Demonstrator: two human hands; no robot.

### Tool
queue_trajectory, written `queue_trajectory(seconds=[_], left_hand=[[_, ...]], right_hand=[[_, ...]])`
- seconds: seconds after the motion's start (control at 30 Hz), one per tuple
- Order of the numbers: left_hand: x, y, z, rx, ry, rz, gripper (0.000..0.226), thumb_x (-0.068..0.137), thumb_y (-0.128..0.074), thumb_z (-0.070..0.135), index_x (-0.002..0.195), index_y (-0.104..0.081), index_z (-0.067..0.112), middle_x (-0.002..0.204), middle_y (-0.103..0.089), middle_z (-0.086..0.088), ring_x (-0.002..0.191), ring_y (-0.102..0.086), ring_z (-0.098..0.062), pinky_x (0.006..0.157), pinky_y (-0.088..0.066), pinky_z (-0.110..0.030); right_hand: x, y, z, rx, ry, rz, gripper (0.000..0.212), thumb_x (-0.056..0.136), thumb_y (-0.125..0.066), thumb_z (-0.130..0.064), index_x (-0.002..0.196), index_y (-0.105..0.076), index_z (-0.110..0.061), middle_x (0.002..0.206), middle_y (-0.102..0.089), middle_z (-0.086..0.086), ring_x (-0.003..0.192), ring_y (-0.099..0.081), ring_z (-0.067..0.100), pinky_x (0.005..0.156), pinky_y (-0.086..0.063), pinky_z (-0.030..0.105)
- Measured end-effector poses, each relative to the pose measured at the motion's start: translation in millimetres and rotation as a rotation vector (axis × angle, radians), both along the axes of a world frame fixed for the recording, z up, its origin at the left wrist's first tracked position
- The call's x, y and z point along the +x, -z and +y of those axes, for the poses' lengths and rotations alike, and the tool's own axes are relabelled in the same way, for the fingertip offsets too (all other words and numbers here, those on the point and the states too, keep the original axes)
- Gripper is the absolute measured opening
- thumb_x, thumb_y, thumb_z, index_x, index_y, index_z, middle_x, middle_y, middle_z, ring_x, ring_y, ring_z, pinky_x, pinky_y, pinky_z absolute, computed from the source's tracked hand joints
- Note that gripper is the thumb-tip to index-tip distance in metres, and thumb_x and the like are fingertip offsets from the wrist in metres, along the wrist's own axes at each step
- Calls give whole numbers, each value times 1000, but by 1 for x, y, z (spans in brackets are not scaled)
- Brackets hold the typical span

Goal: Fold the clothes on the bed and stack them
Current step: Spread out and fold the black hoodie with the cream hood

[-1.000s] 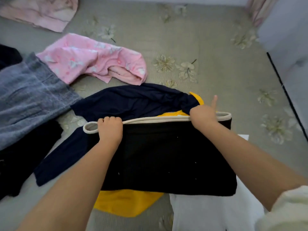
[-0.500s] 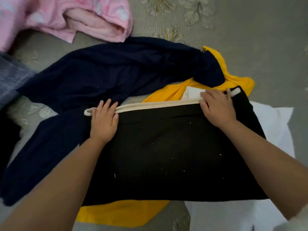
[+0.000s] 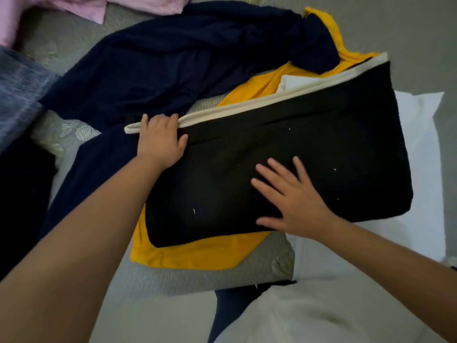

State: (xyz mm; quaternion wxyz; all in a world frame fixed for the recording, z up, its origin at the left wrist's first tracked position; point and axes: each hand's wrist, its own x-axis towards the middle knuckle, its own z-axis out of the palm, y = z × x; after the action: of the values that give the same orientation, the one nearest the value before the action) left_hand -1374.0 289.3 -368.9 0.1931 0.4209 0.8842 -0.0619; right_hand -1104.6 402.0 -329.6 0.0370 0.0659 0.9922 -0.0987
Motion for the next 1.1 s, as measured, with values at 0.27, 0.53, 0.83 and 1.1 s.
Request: queue_trajectory(seconds=[0.27,0.53,0.83,1.1], left_hand=[[82,-15,-66,57,290,-136,56,96,-37,31,144,-20,9,154,-15,-8,143,-4,-24,114,2,-35],[91,-39,-72,74,497,-199,49,97,-35,29,144,-25,16,152,-21,0,142,-10,-15,114,1,-30],[160,-61,-1,111,993,-213,51,91,-45,14,141,-33,11,149,-30,-7,139,-23,-19,112,-17,-30],[178,-42,53,229,928,-71,73,87,-39,-5,146,-4,18,155,-1,-5,140,13,-20,111,7,-32]], right_hand=[[25,13,-56,162,254,-244,86,35,-85,6,117,-62,-9,122,-60,18,111,-58,36,82,-37,69],[61,-34,-22,287,-10,-106,62,40,-86,-1,100,-71,-8,105,-70,8,101,-64,31,83,-40,64],[151,-94,99,398,629,-1007,53,98,-30,-15,145,-14,-33,156,-2,0,143,2,30,108,0,61],[92,1,-67,-276,1281,-270,76,93,-31,-53,146,-1,-9,154,2,17,142,3,30,112,-8,52]])
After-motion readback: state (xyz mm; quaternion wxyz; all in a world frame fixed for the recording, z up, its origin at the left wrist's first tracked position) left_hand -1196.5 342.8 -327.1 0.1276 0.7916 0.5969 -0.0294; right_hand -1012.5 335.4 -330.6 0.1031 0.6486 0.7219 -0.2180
